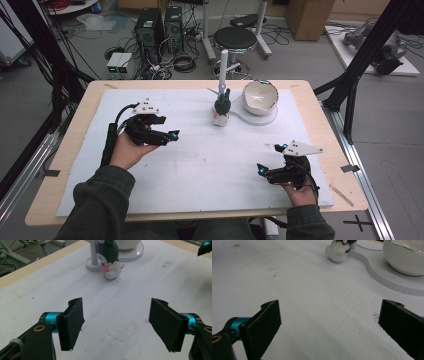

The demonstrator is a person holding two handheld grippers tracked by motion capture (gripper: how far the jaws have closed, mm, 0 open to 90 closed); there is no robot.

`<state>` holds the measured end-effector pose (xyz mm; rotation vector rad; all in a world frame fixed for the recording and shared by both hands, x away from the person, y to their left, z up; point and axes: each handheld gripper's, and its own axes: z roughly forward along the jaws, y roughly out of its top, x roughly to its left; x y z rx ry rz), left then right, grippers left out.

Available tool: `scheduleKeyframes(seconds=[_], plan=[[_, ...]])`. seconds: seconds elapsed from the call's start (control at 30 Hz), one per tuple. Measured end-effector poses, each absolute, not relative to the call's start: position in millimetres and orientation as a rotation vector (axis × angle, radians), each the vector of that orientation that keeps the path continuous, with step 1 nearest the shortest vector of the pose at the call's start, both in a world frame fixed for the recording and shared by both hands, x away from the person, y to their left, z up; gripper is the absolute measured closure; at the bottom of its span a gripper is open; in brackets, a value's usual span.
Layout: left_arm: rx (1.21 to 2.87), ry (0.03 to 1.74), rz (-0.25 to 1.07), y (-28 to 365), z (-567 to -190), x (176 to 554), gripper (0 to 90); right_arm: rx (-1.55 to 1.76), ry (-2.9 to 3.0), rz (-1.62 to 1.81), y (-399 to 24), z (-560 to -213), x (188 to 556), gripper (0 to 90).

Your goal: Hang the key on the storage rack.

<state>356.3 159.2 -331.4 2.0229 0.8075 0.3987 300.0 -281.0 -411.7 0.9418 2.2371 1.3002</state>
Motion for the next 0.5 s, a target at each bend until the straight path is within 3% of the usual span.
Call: scheduleKeyframes(seconds=[0.5], plan=[[2.0, 0.809, 0.398, 167.9, -336.9, 343.2, 28.2, 0.943, 2.223, 1.308, -282.3, -411.2, 299.8, 3.5]])
